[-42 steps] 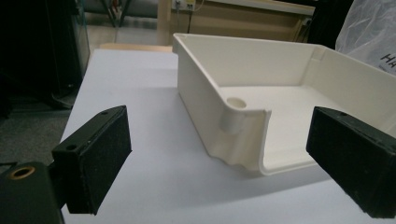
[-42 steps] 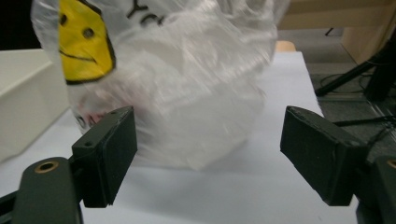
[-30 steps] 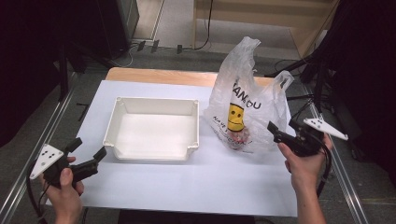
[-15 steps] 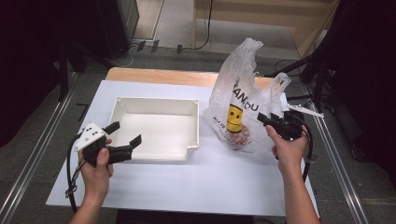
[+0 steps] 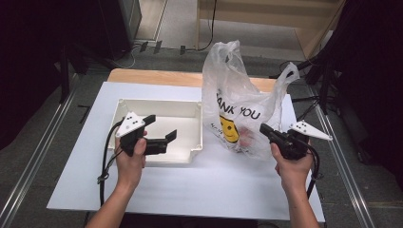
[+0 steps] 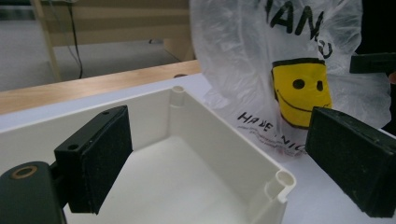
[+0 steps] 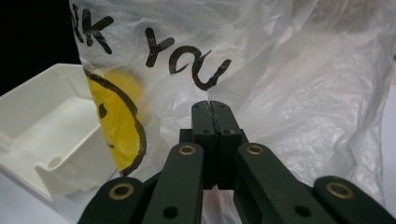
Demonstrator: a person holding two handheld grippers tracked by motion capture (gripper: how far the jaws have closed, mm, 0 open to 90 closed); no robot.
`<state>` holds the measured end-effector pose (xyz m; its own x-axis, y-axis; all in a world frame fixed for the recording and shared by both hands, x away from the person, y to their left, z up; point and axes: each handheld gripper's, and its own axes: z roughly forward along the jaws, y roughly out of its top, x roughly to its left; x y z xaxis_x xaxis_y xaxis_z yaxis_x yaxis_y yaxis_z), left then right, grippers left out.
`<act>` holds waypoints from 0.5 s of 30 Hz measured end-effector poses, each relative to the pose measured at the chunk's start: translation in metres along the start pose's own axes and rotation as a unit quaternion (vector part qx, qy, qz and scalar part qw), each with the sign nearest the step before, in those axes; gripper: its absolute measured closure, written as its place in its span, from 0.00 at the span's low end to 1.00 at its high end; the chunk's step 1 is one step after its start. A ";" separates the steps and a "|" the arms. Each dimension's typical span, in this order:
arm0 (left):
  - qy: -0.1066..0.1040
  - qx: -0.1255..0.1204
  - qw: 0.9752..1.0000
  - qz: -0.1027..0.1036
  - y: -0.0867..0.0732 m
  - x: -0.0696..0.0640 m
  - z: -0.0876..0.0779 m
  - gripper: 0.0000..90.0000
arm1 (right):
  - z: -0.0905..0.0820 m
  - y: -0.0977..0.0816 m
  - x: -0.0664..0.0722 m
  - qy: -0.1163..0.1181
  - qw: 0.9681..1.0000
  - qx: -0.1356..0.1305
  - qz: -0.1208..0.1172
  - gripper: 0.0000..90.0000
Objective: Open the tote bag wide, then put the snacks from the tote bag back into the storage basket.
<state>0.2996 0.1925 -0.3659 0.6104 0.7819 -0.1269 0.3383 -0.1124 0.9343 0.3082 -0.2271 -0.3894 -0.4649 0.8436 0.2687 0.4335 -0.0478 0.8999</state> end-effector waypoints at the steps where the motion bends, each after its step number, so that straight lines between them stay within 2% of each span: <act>1: -0.007 0.001 1.000 0.005 0.006 -0.006 0.009 0.08 | -0.004 -0.003 0.005 0.002 1.000 -0.004 -0.012 1.00; 5: -0.014 0.001 1.000 0.011 0.016 -0.015 0.023 0.08 | -0.009 -0.008 0.011 0.009 0.999 -0.014 -0.030 1.00; 7: -0.016 0.001 1.000 0.012 0.022 -0.020 0.031 0.08 | -0.014 -0.016 0.015 0.020 0.999 -0.019 -0.033 1.00; 9: -0.019 0.002 1.000 0.010 0.026 -0.022 0.037 0.08 | -0.014 -0.018 0.016 0.021 0.999 -0.018 -0.037 1.00; 11: -0.024 0.001 1.000 0.011 0.031 -0.024 0.044 0.08 | -0.013 -0.027 0.017 0.024 0.999 -0.005 -0.048 1.00; 15: -0.025 0.004 1.000 0.007 0.039 -0.027 0.056 0.08 | -0.013 -0.034 0.016 0.026 0.999 0.004 -0.047 1.00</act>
<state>0.3364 0.1328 -0.3449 0.6504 0.7484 -0.1304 0.3346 -0.1282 0.9336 0.2763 -0.2184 -0.4108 -0.5433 0.8152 0.2008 0.3915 0.0343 0.9196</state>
